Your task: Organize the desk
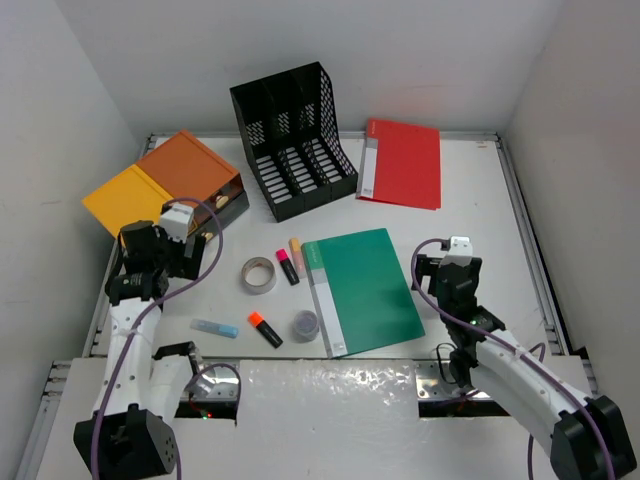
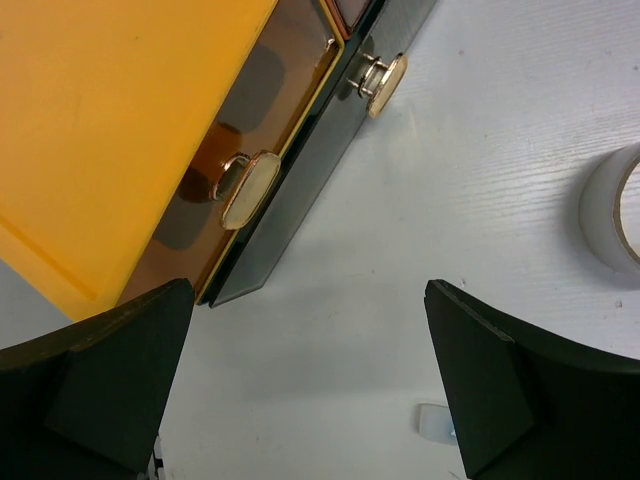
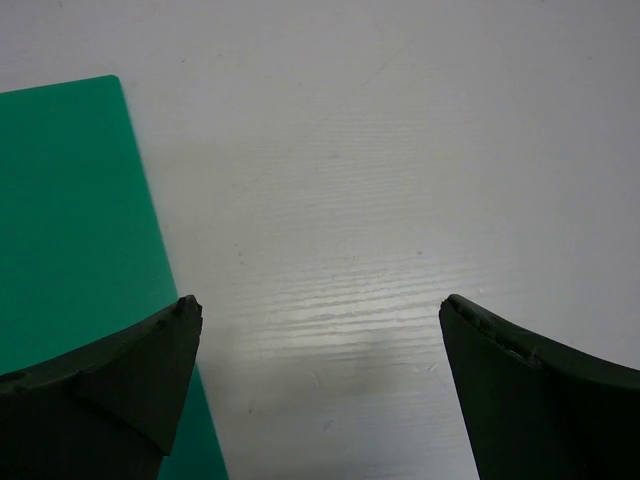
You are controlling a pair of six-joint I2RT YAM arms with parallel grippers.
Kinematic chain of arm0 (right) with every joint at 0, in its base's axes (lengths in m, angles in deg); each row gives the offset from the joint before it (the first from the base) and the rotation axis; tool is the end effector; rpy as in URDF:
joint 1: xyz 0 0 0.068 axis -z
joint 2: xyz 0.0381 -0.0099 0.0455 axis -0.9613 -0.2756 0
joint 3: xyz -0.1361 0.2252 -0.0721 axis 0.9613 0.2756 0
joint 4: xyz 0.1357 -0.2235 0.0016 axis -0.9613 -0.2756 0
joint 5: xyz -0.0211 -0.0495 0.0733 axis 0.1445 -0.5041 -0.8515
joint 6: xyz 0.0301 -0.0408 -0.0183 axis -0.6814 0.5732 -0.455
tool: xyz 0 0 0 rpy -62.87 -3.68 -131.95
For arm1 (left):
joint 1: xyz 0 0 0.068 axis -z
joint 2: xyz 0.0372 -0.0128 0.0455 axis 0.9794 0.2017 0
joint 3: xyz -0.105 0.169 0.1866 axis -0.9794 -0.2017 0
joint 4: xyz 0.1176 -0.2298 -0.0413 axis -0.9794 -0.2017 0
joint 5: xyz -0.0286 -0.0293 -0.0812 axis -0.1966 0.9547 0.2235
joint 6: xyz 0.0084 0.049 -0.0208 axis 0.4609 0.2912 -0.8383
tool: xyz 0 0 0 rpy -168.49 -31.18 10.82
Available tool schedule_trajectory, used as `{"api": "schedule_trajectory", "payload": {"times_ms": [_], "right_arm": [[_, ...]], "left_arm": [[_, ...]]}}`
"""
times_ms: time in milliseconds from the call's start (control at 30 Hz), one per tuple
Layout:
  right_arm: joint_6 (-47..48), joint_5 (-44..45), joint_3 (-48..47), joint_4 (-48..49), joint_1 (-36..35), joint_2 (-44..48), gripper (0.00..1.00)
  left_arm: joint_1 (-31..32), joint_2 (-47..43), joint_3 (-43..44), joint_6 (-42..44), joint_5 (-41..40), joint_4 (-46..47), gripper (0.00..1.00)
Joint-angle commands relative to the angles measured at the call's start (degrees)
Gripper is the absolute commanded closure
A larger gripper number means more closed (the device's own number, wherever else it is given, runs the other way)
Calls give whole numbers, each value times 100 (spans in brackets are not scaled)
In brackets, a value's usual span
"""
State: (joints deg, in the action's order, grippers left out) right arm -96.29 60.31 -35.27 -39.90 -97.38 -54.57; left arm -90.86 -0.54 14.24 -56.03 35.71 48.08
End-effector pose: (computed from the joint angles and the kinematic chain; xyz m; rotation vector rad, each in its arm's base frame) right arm 0.1406 0.0412 0.1484 0.2512 1.9655 -0.0669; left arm 0.1632 0.0329 0.2514 0.3542 2.2538 0.2736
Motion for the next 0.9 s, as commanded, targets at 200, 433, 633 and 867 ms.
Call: {"api": "schedule_trajectory", "payload": {"times_ms": [200,433,633,867], "right_arm": [[-69,-501,-610,-133,0,-399,1],[379,-1668,-1585,-644,0,-847,1],[520,-3760,-2375,-294,-61,-1374,4],[908,-3497,-4534,74,-1538,-3332,42]], "left_arm": [[-60,2,577,-419,-512,152,0],[-60,-41,1447,-428,-566,-411,0],[-60,-41,1458,-156,-1381,-674,0],[-113,352,1816,-137,-1454,-560,0]]}}
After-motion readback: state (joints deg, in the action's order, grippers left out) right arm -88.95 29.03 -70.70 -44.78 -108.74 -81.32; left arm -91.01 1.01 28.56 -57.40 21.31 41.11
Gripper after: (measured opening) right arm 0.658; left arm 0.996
